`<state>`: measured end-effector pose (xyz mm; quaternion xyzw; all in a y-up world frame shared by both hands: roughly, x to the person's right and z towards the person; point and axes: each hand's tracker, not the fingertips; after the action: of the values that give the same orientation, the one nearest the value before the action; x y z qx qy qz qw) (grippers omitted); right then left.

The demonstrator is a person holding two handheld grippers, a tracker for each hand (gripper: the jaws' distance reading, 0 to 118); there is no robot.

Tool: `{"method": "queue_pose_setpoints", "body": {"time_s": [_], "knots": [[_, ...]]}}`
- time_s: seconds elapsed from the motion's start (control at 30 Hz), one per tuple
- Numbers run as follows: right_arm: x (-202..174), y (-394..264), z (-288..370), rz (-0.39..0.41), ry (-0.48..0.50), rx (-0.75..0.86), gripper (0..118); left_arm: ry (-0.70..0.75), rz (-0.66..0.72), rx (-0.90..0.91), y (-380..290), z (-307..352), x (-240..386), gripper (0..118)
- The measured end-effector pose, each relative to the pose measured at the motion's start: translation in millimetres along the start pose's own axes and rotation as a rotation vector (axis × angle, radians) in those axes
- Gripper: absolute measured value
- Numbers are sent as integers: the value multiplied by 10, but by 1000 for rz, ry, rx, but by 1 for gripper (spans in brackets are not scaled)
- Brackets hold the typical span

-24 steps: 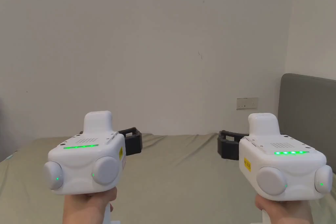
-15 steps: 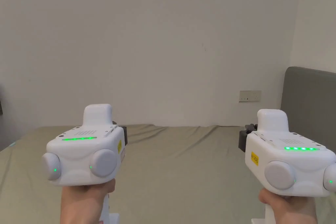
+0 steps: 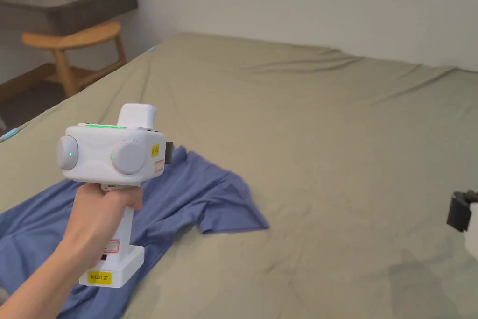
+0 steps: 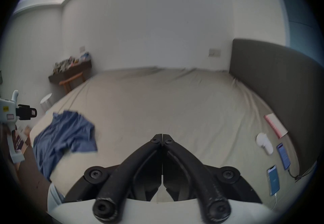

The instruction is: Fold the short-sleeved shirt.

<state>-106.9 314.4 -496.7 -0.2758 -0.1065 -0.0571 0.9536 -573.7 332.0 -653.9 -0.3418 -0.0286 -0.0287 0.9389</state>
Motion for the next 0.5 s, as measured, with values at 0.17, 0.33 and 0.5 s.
{"method": "queue_pose_setpoints", "body": {"time_s": [0.17,0.33,0.5], "knots": [[-267,-595,-320,11,74,-191,0,31,-62,-232,-489,-482,-348,0],[-459,-868,-449,19,88,-284,0,-108,28,-372,-693,-1086,-330,114],[-512,-902,-462,17,96,-319,0,-57,-67,-386,-773,-1478,-24,113]]}}
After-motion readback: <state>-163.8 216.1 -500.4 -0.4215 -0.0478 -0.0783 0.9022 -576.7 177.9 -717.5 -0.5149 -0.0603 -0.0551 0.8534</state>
